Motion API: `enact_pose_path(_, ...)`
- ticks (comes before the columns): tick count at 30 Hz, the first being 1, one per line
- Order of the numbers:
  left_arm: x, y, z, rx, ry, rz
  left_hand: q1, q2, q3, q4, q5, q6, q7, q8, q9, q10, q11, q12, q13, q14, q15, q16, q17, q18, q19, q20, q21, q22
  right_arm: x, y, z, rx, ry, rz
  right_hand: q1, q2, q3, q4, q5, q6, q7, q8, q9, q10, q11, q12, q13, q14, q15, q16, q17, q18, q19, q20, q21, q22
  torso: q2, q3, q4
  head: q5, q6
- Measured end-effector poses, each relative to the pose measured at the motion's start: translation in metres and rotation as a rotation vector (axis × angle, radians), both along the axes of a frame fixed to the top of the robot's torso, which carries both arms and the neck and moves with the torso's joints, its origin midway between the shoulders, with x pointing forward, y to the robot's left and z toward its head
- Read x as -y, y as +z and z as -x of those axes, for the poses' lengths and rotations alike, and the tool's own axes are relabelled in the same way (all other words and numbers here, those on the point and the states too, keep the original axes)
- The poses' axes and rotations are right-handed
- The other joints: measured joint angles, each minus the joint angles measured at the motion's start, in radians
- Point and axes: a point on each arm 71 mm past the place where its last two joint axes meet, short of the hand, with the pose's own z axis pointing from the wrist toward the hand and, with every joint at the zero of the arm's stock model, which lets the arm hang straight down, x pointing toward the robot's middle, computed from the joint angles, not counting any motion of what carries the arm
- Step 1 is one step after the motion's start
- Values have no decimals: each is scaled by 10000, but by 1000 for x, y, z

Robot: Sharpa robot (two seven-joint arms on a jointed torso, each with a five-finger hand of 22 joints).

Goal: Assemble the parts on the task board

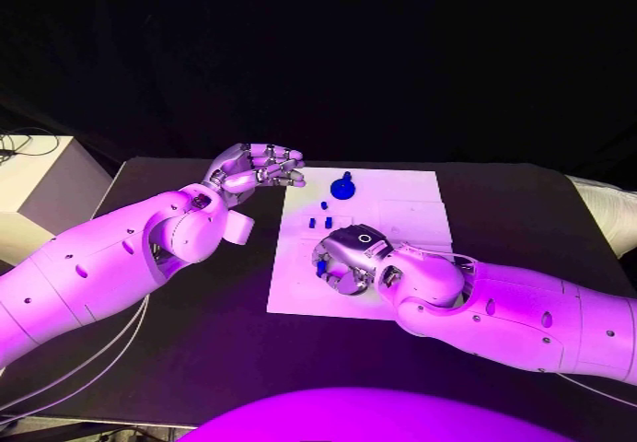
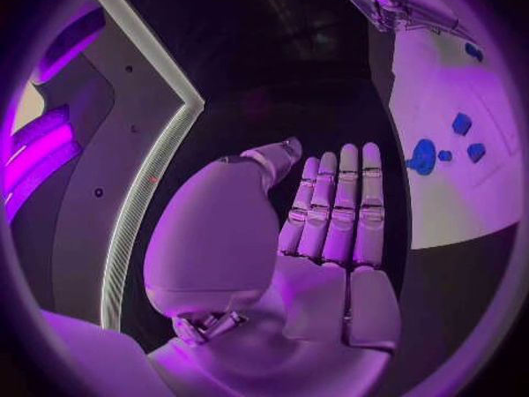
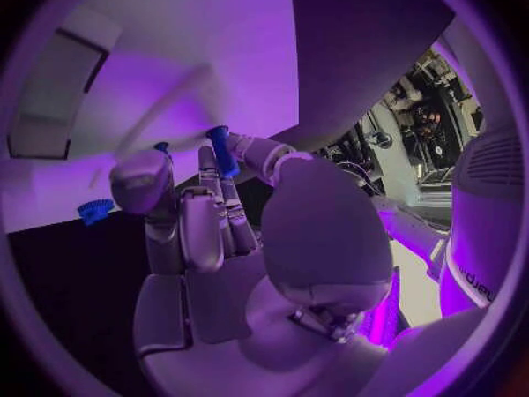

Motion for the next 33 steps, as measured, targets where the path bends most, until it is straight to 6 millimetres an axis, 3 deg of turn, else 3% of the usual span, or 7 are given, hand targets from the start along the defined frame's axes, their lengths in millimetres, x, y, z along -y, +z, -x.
enact_pose_path(3,0,0,0,-2,0,0,0,0,0,0,0,0,0,0,0,0,0,0,-1,0,0,0,-1,0,0,0,0,0,1,-1,1,-38,16,-23,128,-102,-691,62,0,-387,14,-284,-133,-763,65,19,3,0,0,0,-48,-1,0,45,-124,-65,-2,1,0,0,-1)
enact_pose_path(8,0,0,0,-2,5,-6,0,0,0,0,0,0,0,0,0,0,0,0,-1,0,0,0,-1,0,0,0,0,0,2,0,0,-7,19,-115,497,72,-1577,208,0,-433,35,-430,-255,-1121,130,170,9,0,70,-45,-113,-1,-1,103,-248,-145,-5,1,0,0,-5)
enact_pose_path(19,-1,0,0,-8,7,-13,0,0,0,0,0,0,0,0,1,0,0,0,-1,0,0,0,-2,0,0,0,0,1,3,0,0,21,-36,-228,785,174,-2076,370,1,-537,137,-577,-363,-1409,171,208,8,-1,70,-60,-188,-1,0,175,-383,-221,-3,4,0,-12,-7)
enact_pose_path(22,-1,0,0,-9,7,-13,0,0,0,0,0,0,0,0,1,0,0,0,-1,0,0,0,-2,0,0,0,0,1,4,0,-1,40,-67,-255,1110,257,-2497,530,2,-734,148,-732,-457,-1715,217,234,8,-16,163,-60,-217,0,0,175,-472,-275,-1,11,1,-16,2)
enact_pose_path(25,-1,0,0,-10,8,-13,0,0,0,0,0,0,0,0,-7,0,0,0,-2,0,0,-69,25,0,35,-35,0,-20,5,0,-1,78,-122,-304,1494,300,-3121,858,22,-1037,170,-930,-594,-2103,284,273,8,-17,204,-60,-249,1,1,246,-598,-350,-2,11,1,-24,19)
enact_pose_path(30,-1,0,0,-15,9,-13,0,0,0,0,0,0,0,0,-9,0,0,0,-2,0,0,-69,31,-1,35,-36,0,-25,13,4,-1,200,-268,-506,2784,-125,-4536,2560,162,-2765,168,-1098,-1241,-3127,484,273,7,-1,358,-111,-389,0,0,317,-1007,-629,-2,11,4,-55,58)
enact_pose_path(33,-1,-1,0,-19,11,-15,0,0,0,0,0,0,0,0,-9,0,0,0,-2,0,0,-69,31,0,36,-35,0,-25,21,10,-2,286,-410,-699,2832,-172,-4675,2699,164,-3032,136,-1118,-1339,-3174,506,273,7,0,358,-115,-418,-1,-1,388,-1018,-650,-6,11,0,-91,92)
